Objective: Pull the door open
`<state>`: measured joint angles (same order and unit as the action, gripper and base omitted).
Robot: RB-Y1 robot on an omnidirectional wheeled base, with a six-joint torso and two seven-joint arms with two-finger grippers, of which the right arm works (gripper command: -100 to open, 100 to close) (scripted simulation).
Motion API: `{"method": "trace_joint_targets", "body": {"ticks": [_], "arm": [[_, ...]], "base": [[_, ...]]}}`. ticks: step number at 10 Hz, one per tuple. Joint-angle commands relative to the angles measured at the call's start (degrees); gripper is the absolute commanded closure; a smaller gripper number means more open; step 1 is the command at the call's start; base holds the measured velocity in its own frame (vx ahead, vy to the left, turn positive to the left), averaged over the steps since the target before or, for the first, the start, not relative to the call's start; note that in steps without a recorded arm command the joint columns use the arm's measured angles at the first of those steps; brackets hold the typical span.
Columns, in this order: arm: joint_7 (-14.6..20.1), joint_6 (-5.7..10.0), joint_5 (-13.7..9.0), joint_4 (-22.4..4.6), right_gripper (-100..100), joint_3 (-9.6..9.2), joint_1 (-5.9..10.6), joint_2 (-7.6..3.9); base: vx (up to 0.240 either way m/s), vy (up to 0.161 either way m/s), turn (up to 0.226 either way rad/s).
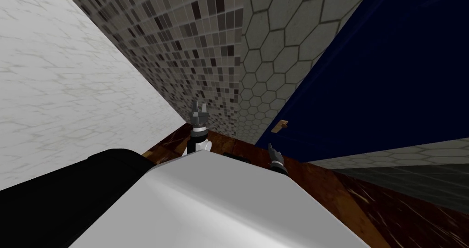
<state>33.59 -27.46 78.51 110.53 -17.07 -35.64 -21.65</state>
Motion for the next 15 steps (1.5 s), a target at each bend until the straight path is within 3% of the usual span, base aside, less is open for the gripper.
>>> {"method": "trace_joint_targets", "body": {"ticks": [1, 9, 15], "arm": [[1.14, -1.85, 2.54, -0.77, -100, -0.4, -0.17, -0.55], [5.43, -9.73, 13.13, -3.75, -100, -2.22, -1.05, -3.15], [8.13, -14.7, 19.8, -5.63, -100, -3.37, -1.6, -4.77]], "base": [[0.025, -0.098, 0.145], [0.021, -0.101, 0.154], [0.003, -0.095, 0.126]]}}
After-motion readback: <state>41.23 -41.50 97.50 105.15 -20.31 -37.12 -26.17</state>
